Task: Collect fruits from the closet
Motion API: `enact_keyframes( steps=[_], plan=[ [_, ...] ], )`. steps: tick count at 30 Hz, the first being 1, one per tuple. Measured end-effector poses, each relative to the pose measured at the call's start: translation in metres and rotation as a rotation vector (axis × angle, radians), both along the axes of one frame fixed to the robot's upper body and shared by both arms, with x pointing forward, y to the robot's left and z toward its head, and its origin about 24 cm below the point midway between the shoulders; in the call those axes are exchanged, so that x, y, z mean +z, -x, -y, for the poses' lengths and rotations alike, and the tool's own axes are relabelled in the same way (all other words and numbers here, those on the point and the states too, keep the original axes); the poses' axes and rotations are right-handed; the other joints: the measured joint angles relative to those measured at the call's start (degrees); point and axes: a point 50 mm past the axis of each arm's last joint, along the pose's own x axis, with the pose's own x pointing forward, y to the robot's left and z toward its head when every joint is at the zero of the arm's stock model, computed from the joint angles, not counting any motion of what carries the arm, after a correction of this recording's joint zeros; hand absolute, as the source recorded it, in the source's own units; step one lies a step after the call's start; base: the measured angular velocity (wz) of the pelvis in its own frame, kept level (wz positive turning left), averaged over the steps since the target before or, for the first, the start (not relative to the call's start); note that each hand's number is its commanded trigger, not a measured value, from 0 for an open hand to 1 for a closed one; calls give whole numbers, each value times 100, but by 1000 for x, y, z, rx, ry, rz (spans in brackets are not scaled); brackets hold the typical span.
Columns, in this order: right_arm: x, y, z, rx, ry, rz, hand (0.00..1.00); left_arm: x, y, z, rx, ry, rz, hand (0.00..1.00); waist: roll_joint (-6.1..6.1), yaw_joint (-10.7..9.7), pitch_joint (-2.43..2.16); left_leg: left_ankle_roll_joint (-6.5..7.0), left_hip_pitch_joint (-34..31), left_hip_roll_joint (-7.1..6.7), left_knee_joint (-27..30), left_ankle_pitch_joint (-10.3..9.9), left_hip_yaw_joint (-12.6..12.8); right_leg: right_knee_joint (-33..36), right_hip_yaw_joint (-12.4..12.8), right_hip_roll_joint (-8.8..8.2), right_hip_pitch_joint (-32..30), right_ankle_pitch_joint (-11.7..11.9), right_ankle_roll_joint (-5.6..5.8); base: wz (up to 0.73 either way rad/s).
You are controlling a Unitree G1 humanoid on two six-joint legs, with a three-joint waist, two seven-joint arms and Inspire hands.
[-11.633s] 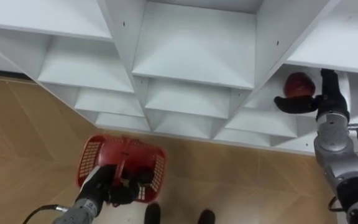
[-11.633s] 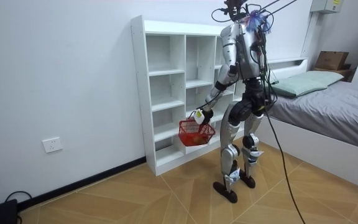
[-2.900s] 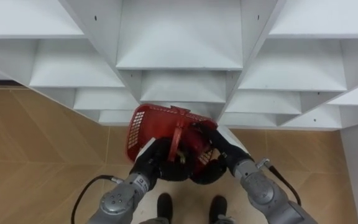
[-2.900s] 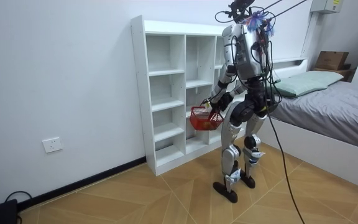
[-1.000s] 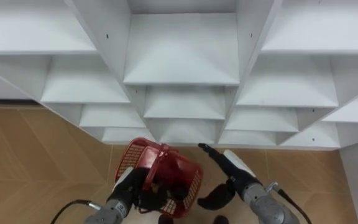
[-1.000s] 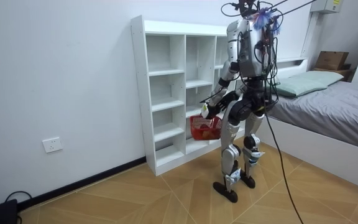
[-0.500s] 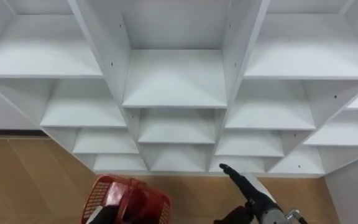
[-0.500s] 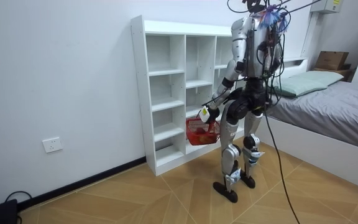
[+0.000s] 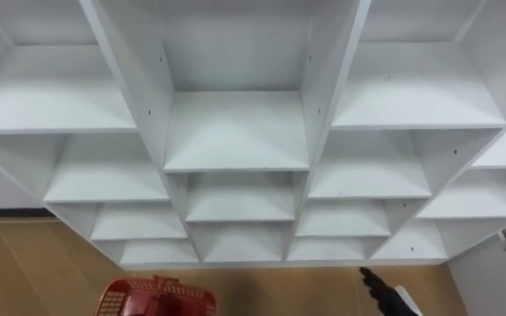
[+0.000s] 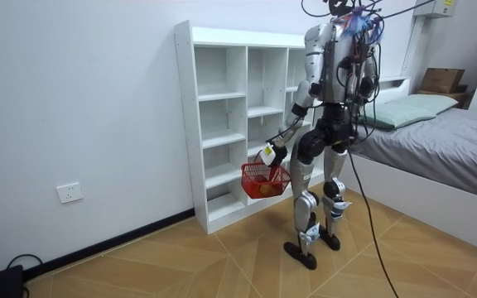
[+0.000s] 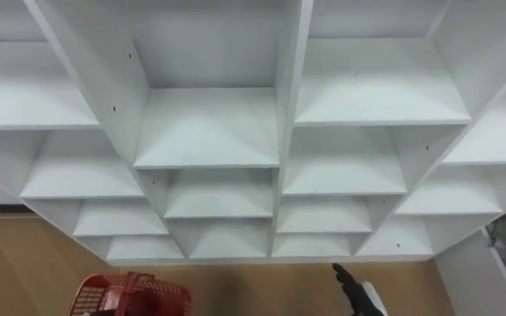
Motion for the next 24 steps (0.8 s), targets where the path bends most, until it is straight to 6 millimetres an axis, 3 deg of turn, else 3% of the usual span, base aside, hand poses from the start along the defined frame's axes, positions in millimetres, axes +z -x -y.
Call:
enact_keyframes(
  steps=[14, 24],
  plan=[
    [-21, 46, 17, -211, -3, -214, 0, -9, 15, -2, 58, -2, -85, 100, -9, -16, 23, 16, 359, -11, 4, -152, 29, -24, 103, 11, 306, -87, 62, -2],
    [-27, 65, 21, -385, -30, -301, 0, -10, 27, -10, 171, -1, -138, 100, 48, -48, 1, 5, 530, -6, -27, -212, 33, -102, 105, 27, 496, -119, 77, 0]
  ],
)
